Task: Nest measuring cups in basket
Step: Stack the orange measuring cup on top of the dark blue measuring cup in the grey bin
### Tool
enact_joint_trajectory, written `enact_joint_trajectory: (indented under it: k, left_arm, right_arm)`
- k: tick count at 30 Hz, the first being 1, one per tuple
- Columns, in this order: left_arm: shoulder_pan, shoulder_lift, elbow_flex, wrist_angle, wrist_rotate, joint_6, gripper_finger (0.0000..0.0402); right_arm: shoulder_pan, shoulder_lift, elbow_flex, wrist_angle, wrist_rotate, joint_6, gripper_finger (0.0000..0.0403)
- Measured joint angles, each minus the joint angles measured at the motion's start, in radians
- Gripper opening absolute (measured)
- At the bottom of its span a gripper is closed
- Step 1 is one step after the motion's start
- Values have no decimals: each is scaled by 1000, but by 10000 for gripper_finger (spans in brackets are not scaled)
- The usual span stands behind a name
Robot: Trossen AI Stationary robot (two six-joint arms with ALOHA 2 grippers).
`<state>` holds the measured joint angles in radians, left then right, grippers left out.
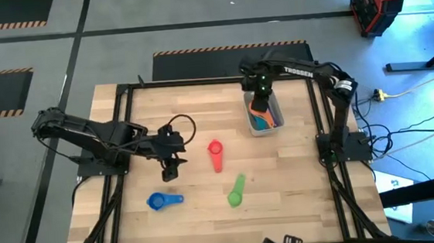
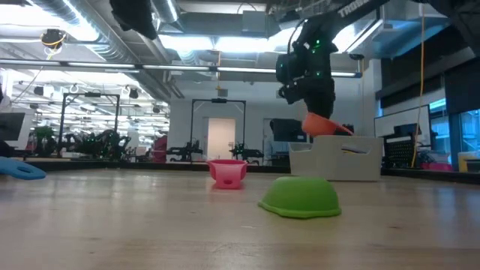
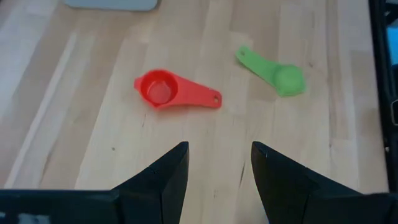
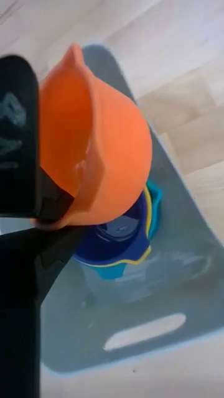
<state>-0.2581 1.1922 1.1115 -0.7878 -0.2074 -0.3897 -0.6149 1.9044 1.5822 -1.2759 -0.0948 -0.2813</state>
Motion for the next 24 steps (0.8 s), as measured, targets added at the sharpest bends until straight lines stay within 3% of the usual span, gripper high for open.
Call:
enact_joint_trajectory:
  k: [7,12,24]
  left_arm:
    - [0,16,1,9,-1,-2,167]
    - [0,31,1,25,-1,-1,167]
    - [0,32,0,20,-1,-1,167]
  right_arm:
    - [-25,40,-1,-74,7,-53,15]
    - [-36,41,-1,-61,57,-56,15]
    - [-40,41,-1,-43,59,-53,15]
